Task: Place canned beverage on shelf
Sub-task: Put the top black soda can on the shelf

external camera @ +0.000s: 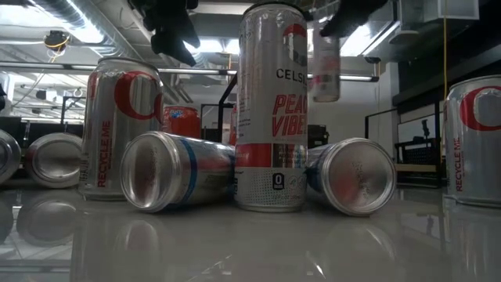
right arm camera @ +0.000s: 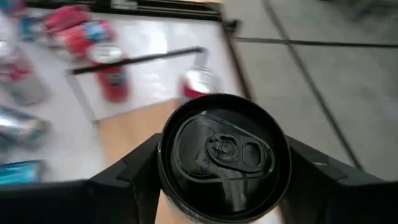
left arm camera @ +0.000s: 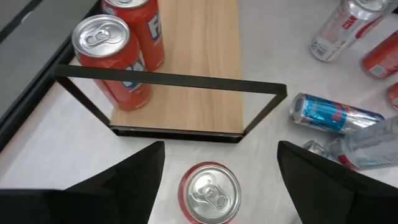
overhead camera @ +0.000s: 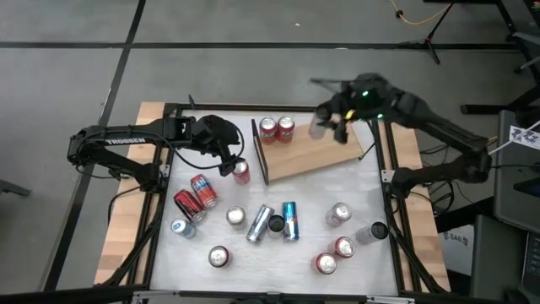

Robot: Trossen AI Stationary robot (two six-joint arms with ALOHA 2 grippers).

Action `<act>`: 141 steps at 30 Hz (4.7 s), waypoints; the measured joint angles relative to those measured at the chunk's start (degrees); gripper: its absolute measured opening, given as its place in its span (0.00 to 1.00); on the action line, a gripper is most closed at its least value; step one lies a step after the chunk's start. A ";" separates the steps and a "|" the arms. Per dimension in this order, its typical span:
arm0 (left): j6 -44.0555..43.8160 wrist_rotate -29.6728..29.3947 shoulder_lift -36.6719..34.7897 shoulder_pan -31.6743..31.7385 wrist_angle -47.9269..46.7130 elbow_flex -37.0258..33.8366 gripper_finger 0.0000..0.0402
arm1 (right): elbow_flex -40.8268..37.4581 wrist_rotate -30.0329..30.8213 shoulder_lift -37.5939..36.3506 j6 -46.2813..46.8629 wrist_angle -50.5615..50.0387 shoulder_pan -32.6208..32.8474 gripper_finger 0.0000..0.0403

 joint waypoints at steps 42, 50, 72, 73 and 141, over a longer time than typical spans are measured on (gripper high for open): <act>-0.02 -0.88 0.02 0.00 0.04 0.00 0.75 | -27.97 -12.37 -1.28 -7.66 20.47 -30.02 0.62; -0.04 -0.88 0.02 0.00 0.04 0.00 0.75 | -28.46 -11.38 -1.35 -7.58 20.74 -29.92 0.62; -0.20 -0.88 0.00 0.00 0.06 0.00 0.75 | -28.70 -9.00 -1.26 -7.63 19.95 -29.92 0.83; -0.20 -0.88 0.02 0.00 0.05 0.00 0.75 | -28.70 -9.02 -1.26 -7.63 20.01 -29.92 0.83; -0.22 -0.88 0.01 0.02 0.04 0.00 0.75 | -28.57 29.44 -10.72 31.64 22.79 -12.78 0.84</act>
